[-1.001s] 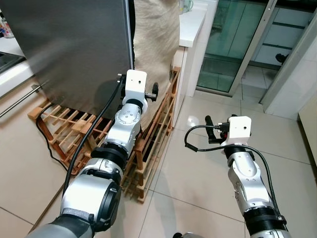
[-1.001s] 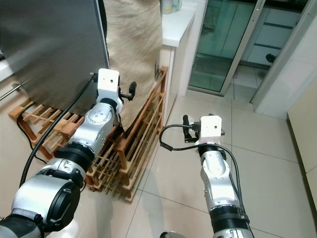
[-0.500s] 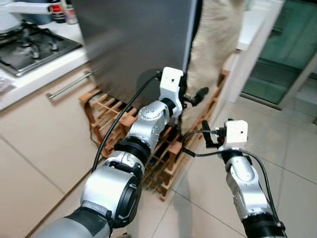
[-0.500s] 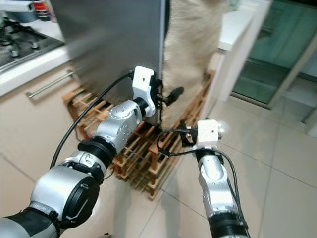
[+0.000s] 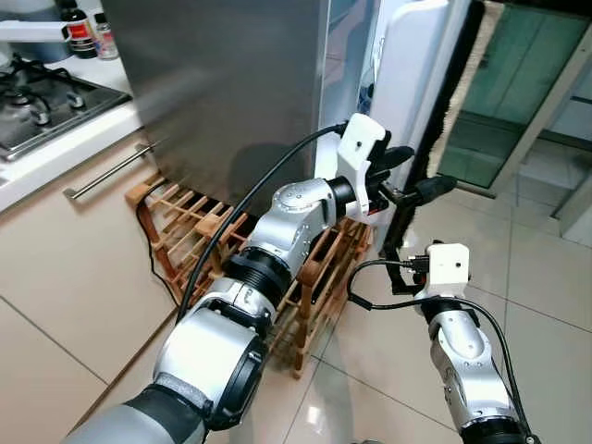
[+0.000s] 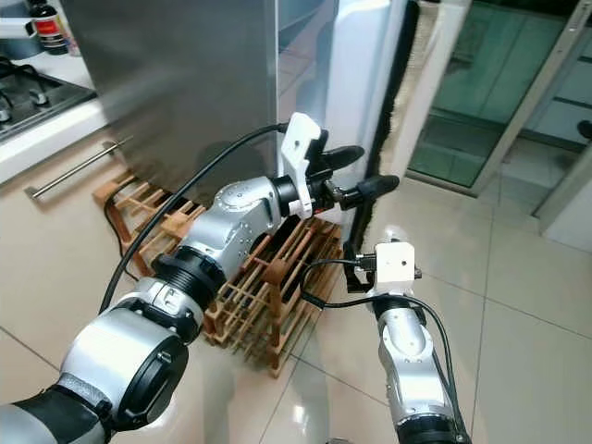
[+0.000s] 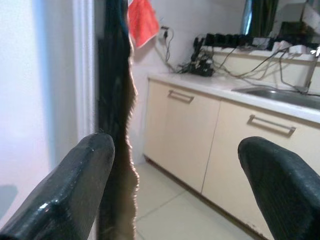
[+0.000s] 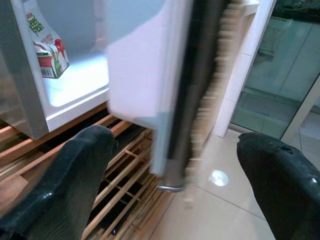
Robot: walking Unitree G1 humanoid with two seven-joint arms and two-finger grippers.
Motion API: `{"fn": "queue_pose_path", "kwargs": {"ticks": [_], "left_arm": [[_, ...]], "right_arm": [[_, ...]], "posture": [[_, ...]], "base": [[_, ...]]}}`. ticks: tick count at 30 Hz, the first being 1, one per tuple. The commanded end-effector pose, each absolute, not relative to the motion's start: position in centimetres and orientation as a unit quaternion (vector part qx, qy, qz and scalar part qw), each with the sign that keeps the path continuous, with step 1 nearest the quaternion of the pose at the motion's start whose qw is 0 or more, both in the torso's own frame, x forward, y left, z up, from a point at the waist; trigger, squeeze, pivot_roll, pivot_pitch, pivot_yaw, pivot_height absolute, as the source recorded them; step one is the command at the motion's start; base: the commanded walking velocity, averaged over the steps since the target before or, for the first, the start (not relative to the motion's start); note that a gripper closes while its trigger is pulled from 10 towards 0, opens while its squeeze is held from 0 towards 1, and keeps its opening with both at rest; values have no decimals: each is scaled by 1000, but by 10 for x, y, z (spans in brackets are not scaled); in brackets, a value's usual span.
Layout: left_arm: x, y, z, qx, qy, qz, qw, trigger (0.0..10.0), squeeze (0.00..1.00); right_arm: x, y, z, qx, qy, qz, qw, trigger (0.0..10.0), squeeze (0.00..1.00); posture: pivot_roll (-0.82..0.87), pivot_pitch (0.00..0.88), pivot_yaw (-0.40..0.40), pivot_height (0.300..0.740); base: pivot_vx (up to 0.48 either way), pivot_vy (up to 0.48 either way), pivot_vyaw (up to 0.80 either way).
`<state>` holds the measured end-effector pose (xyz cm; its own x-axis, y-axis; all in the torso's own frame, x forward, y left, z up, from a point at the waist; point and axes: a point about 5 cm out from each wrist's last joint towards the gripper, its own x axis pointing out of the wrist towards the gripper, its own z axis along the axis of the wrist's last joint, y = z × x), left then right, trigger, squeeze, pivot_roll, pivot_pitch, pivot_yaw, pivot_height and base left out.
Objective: Restocking fridge
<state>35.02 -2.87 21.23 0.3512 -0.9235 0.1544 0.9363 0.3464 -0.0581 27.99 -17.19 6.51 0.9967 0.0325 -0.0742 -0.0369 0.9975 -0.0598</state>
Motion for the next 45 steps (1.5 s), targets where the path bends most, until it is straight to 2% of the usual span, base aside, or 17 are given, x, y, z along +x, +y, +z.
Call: {"fn": "queue_pose_path", "kwargs": {"ticks": [1,2,3,5,6,7,9,11,15,16,18,22,24,25,33,40,45], "left_arm": [[319,-60,191,-135,-35,-587,797,10000,0],[319,-60,191,-135,-35,-587,797,10000,0],[328,-25,178,-119,-30,-546,829,10000,0],[331,-14,174,-115,-29,-533,838,10000,0],[340,33,166,-113,-32,-467,876,10000,0],[340,33,166,-113,-32,-467,876,10000,0],[346,80,165,-112,-45,-378,918,10000,0],[348,91,165,-108,-49,-352,928,10000,0],[338,150,157,-101,-69,-180,976,10000,0],[338,150,157,-101,-69,-180,976,10000,0],[323,165,139,-86,-48,-88,991,10000,0],[322,159,129,-88,-25,-44,995,10000,0],[322,153,127,-82,-18,-45,995,10000,0],[325,145,124,-64,-3,-44,997,10000,0],[332,143,125,-36,5,-34,999,10000,0],[338,136,125,-8,8,-4,1000,10000,0],[339,147,123,11,21,36,999,10000,0]], "right_arm": [[282,-171,72,-29,28,15,999,10000,0],[282,-171,72,-29,28,15,999,10000,0],[283,-171,72,-27,30,15,999,10000,0],[284,-171,72,-27,31,15,999,10000,0],[288,-170,74,-27,28,19,999,10000,0],[288,-170,74,-27,28,19,999,10000,0],[295,-170,78,-31,23,24,999,10000,0],[297,-171,79,-32,22,25,999,10000,0],[312,-167,91,-41,7,38,998,10000,0],[312,-167,91,-41,7,38,998,10000,0],[318,-157,94,-39,3,58,998,10000,0],[320,-145,93,-30,5,77,997,10000,0],[320,-139,93,-14,8,87,996,10000,0],[323,-128,93,27,14,98,995,10000,0],[331,-107,105,60,1,116,991,10000,0],[335,-112,107,106,9,112,988,10000,0],[339,-112,111,105,7,123,987,10000,0]], "posture": [[-135,0,12,740],[-135,0,12,740],[-123,0,9,740],[-123,0,9,740],[-91,0,-2,740],[-91,0,-2,740],[-69,0,-11,740],[-62,0,-15,740],[-23,0,-36,740],[-23,0,-36,740],[0,0,-53,740],[5,0,-65,740],[1,0,-64,740],[-18,0,-55,740],[-66,0,-40,740],[-70,0,-45,740],[-68,0,-44,740]], "base": [[0,0,0],[0,0,0],[0,0,0],[0,0,0],[0,0,0],[0,0,0],[0,0,0],[0,0,0],[0,0,277],[0,0,619],[0,0,594],[0,0,572],[0,0,531],[0,0,475],[0,0,474],[0,0,463],[399,0,449]]}}
